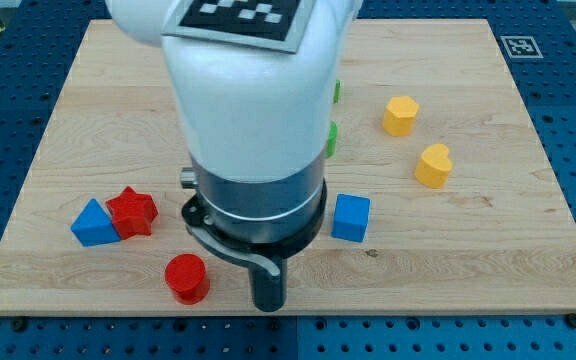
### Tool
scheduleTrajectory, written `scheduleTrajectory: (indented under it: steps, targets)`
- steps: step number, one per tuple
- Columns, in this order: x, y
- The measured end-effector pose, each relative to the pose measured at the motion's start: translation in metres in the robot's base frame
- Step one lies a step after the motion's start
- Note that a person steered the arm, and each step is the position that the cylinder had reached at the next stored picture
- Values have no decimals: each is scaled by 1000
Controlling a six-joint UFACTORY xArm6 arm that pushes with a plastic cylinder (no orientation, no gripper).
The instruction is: Push the red circle diagonal to the red star
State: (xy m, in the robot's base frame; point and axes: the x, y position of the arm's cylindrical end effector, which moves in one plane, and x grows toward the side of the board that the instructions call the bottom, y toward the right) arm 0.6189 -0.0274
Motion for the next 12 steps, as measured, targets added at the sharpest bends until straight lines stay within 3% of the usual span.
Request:
scheduleTrajectory:
  steps: [1, 2, 3, 4, 7, 10, 12]
  targets:
    - [-1, -32]
    - [-1, -100]
    - [0, -112]
    - [-1, -165]
    - [-18, -126]
    - [-51, -141]
    - [-87, -92]
